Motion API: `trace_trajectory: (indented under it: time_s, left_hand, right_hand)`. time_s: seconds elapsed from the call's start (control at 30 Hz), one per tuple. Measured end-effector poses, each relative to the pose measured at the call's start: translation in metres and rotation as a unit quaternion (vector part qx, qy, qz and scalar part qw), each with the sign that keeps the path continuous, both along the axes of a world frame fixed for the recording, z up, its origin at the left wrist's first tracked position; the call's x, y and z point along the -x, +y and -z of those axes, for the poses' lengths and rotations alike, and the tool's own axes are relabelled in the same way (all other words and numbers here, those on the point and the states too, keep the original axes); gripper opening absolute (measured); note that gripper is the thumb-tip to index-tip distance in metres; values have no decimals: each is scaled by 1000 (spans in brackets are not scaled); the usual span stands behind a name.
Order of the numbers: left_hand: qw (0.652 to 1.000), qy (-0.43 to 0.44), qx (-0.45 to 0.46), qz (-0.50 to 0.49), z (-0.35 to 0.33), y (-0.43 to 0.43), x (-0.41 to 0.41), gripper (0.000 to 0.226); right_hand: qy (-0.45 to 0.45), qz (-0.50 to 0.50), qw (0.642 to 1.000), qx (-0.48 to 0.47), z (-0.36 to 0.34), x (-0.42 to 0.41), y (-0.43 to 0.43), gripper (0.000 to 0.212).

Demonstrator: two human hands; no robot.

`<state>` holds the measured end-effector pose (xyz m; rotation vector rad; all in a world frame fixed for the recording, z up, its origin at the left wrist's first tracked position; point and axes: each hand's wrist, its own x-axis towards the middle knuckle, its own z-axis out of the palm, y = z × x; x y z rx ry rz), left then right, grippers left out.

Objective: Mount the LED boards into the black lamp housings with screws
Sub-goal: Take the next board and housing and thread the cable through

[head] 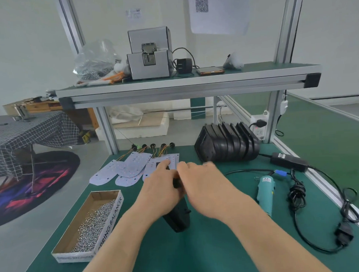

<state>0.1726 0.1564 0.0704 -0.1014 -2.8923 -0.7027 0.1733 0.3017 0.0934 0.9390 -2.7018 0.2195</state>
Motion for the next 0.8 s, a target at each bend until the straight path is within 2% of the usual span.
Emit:
trace_trajectory:
  time_s: [0.03,0.13,0.2,0.3,0.4,0.43,0.5,0.6,0.73,0.77,0.8]
  left_hand:
    - [1000,4,-1,-5,0,3,0,19]
    - [998,-17,-44,30,-5,-5,-2,26]
    - [982,-74,-156,75,-9,-22,-6,41]
    - [918,-103,-369,99,-4,-48,-12,62]
    - [836,-111,-508,176,23,-54,-9,95]
    - [815,-116,-527,211,31,-49,-8,97]
    - [794,-113,-550,231,40,-36,-3,91]
    - [763,-87,-617,173,44,-26,5,80]
    - [666,-101,-724,149,49,-23,7,54]
    - [656,-109,-736,124,53,-20,9,41]
    - [654,-125,-739,100,61,-17,13,18]
  right_hand:
    - [-38,6,999,-8,2,0,-2,19]
    - [-82,-2,995,52,3,10,4,4]
    - [-98,-17,987,127,4,18,13,17]
    - [-124,-44,958,254,9,27,29,21]
    - [-178,-43,912,366,12,32,37,24]
    - [-192,-41,900,389,13,32,36,25]
    - [-210,-42,884,415,16,32,32,27]
    - [-205,-53,887,410,20,30,30,26]
    - [-211,-80,892,392,27,32,36,19]
    - [-202,-88,897,383,28,32,36,18]
    - [-179,-91,908,368,28,32,36,18]
